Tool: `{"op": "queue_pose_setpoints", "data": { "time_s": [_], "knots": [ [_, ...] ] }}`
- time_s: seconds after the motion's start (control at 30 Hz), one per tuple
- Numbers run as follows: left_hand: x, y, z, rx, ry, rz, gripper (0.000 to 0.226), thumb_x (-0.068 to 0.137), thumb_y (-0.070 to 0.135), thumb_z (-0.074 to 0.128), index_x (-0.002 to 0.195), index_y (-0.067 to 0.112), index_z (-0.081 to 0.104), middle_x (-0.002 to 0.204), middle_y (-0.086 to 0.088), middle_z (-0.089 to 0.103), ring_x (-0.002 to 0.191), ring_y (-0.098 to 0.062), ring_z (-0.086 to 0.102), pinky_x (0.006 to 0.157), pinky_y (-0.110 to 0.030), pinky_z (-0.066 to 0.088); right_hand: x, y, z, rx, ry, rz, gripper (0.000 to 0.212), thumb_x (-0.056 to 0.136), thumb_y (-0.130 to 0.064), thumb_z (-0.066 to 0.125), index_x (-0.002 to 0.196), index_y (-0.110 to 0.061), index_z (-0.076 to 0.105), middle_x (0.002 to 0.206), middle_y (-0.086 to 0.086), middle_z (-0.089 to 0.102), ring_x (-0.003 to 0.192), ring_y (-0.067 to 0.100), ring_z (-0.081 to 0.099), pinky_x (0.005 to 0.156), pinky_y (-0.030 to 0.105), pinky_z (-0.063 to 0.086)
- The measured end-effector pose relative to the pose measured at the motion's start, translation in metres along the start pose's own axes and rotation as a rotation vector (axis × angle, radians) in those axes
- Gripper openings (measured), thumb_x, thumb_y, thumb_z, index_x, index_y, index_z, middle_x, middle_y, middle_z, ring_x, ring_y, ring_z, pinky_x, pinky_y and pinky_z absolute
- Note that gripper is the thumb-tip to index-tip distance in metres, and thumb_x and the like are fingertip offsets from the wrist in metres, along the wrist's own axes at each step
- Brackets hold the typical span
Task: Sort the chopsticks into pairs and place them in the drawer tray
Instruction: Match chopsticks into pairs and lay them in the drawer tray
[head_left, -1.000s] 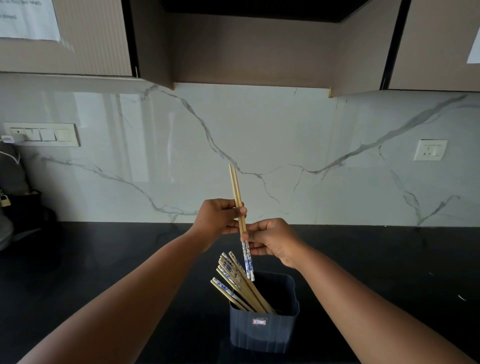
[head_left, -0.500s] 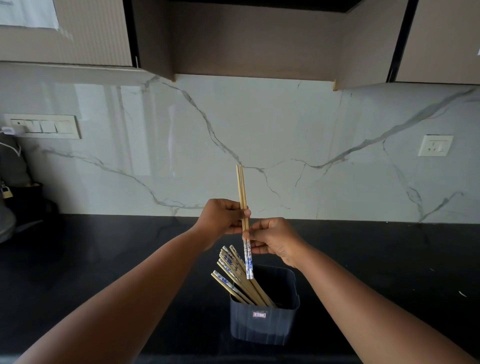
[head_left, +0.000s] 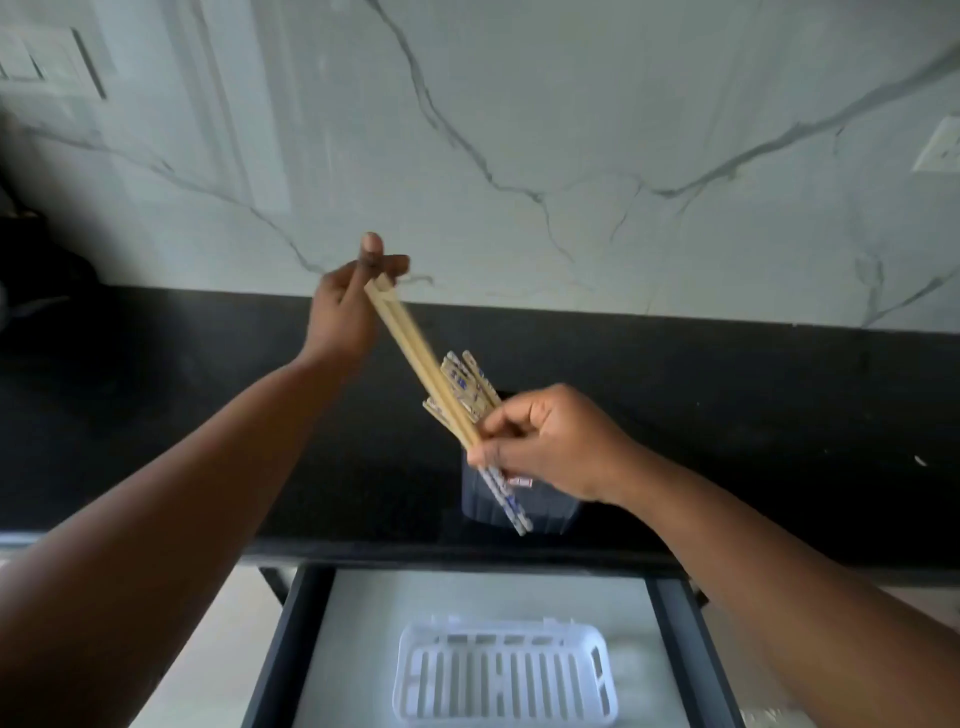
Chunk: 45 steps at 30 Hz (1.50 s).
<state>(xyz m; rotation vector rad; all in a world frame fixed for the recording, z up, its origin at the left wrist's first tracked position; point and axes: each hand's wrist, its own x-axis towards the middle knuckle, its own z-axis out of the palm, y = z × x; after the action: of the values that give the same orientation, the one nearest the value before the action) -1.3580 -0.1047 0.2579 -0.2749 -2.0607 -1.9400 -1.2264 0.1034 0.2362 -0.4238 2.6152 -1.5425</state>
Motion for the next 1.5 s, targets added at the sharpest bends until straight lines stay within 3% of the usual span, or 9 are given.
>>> {"op": "queue_pose_setpoints", "data": {
  "time_s": [0.1, 0.17, 0.23, 0.33, 0.73, 0.97, 1.07, 1.17, 1.5],
  "knots": [
    [-0.011, -0.053, -0.02, 0.297, 0.075, 0.013, 0.046, 0.086, 0.068, 0.044, 0.081, 0.03, 0.07, 0.079, 0.006, 0.068, 0.077, -0.006, 0.062, 0.071, -0.022, 0.045, -0.024, 0.031, 0.03, -0.196, -0.236, 0.075, 0.012, 0.075, -0.034, 0.077, 0.086, -0.034, 0.074, 0.077, -0.012, 0.075, 0.066, -0.001, 0.067, 0.066, 0.02, 0.056],
    [-0.022, -0.096, -0.024, 0.671, -0.038, 0.027, 0.035, 0.093, 0.051, 0.051, 0.102, 0.022, 0.07, 0.101, -0.01, 0.071, 0.097, -0.027, 0.064, 0.081, -0.034, 0.045, -0.036, 0.06, 0.049, -0.326, -0.359, 0.149, 0.016, 0.079, -0.035, 0.073, 0.094, -0.029, 0.072, 0.082, -0.008, 0.075, 0.073, 0.006, 0.07, 0.07, 0.031, 0.059],
    [-0.045, -0.138, -0.023, 1.009, -0.309, -0.063, 0.054, 0.095, 0.048, 0.051, 0.136, 0.013, 0.05, 0.145, -0.018, 0.047, 0.133, -0.036, 0.042, 0.106, -0.041, 0.033, -0.049, 0.093, 0.064, -0.443, -0.45, 0.202, 0.015, 0.083, -0.035, 0.066, 0.094, -0.026, 0.071, 0.079, -0.01, 0.07, 0.071, 0.006, 0.064, 0.067, 0.03, 0.054],
    [-0.09, -0.186, -0.022, 1.266, -0.516, -0.199, 0.078, 0.092, 0.067, 0.029, 0.154, 0.022, 0.014, 0.163, -0.006, 0.005, 0.149, -0.029, 0.001, 0.119, -0.047, 0.003, -0.07, 0.138, 0.079, -0.568, -0.549, 0.313, 0.014, 0.087, -0.031, 0.055, 0.087, -0.027, 0.068, 0.072, -0.012, 0.059, 0.067, 0.007, 0.055, 0.057, 0.026, 0.042],
    [-0.104, -0.198, -0.026, 1.296, -0.468, -0.125, 0.079, 0.089, 0.073, 0.013, 0.154, 0.029, 0.006, 0.163, 0.001, -0.001, 0.149, -0.021, -0.007, 0.119, -0.043, -0.005, -0.077, 0.218, 0.122, -0.759, -0.698, 0.444, 0.018, 0.085, -0.007, 0.051, 0.086, -0.011, 0.069, 0.088, 0.005, 0.068, 0.073, 0.018, 0.056, 0.049, 0.022, 0.033],
    [-0.104, -0.197, -0.026, 1.29, -0.473, -0.128, 0.079, 0.089, 0.074, 0.013, 0.154, 0.03, 0.005, 0.163, 0.001, -0.002, 0.149, -0.021, -0.008, 0.118, -0.043, -0.006, -0.077, 0.234, 0.131, -0.727, -0.777, 0.505, 0.039, 0.082, -0.007, 0.054, 0.05, -0.019, 0.038, 0.053, -0.005, 0.038, 0.05, 0.013, 0.036, 0.051, 0.022, 0.03],
    [-0.104, -0.196, -0.026, 1.295, -0.479, -0.132, 0.079, 0.089, 0.074, 0.013, 0.154, 0.03, 0.005, 0.163, 0.002, -0.002, 0.149, -0.022, -0.008, 0.118, -0.043, -0.007, -0.077, 0.241, 0.129, -0.684, -0.746, 0.522, 0.016, 0.085, -0.016, 0.056, 0.075, -0.019, 0.068, 0.075, -0.005, 0.062, 0.069, 0.012, 0.058, 0.064, 0.025, 0.046],
    [-0.103, -0.196, -0.026, 1.301, -0.478, -0.135, 0.078, 0.089, 0.074, 0.013, 0.154, 0.031, 0.004, 0.163, 0.002, -0.002, 0.149, -0.022, -0.009, 0.117, -0.043, -0.008, -0.081, 0.247, 0.128, -0.646, -0.687, 0.508, 0.026, 0.091, -0.013, 0.052, 0.108, -0.025, 0.068, 0.099, -0.008, 0.062, 0.073, 0.004, 0.052, 0.054, 0.015, 0.036],
    [-0.104, -0.193, -0.025, 1.285, -0.476, -0.127, 0.077, 0.09, 0.073, 0.015, 0.154, 0.03, 0.005, 0.163, 0.001, -0.001, 0.149, -0.022, -0.008, 0.118, -0.044, -0.007, -0.09, 0.246, 0.128, -0.568, -0.64, 0.511, 0.029, 0.092, -0.01, 0.049, 0.104, -0.026, 0.071, 0.109, -0.007, 0.067, 0.088, 0.008, 0.058, 0.064, 0.014, 0.041]
  ]
}}
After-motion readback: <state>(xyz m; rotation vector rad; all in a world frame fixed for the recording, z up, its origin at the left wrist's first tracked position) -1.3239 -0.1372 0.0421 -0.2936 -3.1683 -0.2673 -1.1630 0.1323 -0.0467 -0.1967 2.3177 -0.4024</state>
